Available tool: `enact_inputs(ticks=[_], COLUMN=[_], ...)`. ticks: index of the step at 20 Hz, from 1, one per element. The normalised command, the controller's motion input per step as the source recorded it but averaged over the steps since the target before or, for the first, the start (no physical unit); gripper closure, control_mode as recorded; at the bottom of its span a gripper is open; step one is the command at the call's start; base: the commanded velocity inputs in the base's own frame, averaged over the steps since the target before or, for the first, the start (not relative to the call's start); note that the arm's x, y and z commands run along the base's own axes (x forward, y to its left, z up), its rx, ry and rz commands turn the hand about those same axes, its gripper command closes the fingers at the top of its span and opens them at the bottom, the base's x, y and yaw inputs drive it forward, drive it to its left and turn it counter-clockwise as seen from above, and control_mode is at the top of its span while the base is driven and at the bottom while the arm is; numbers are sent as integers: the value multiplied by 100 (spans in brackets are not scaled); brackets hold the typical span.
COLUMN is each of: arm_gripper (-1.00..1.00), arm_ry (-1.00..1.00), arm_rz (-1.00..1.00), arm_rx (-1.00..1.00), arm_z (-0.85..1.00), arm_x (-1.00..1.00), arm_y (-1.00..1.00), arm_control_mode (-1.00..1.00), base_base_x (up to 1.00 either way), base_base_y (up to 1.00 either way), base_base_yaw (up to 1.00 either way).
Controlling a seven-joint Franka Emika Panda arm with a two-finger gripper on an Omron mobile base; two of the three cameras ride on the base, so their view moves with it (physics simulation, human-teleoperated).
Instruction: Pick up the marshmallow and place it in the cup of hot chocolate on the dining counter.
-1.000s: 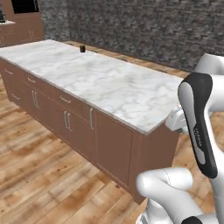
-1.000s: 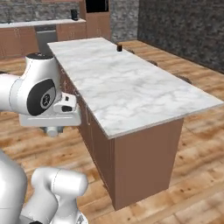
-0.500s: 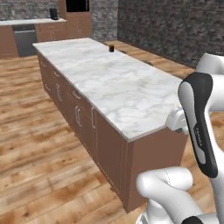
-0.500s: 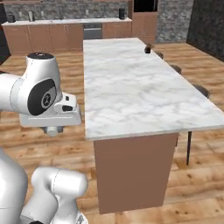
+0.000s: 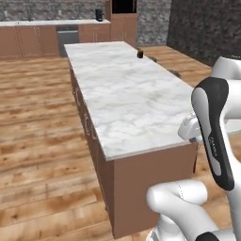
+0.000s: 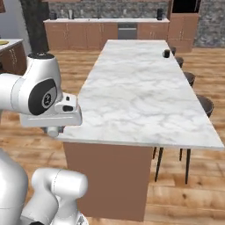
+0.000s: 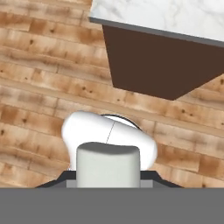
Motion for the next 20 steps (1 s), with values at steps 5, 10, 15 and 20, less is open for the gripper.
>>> enact_inputs(ticks=[5,10,15,20], arm_gripper=[100,100,100,100], arm_ry=[0,0,0,0], arm_rz=[0,0,0,0], arm_rx=[0,0,0,0], arm_z=[0,0,0,0], arm_x=[0,0,0,0], arm_y=[0,0,0,0], arm_control_mode=[100,100,100,100], base_base_x=[-3,-20,-23,-21], base_base_y=[-100,-100,-100,-100], base_base_yaw=[36,30,28,29])
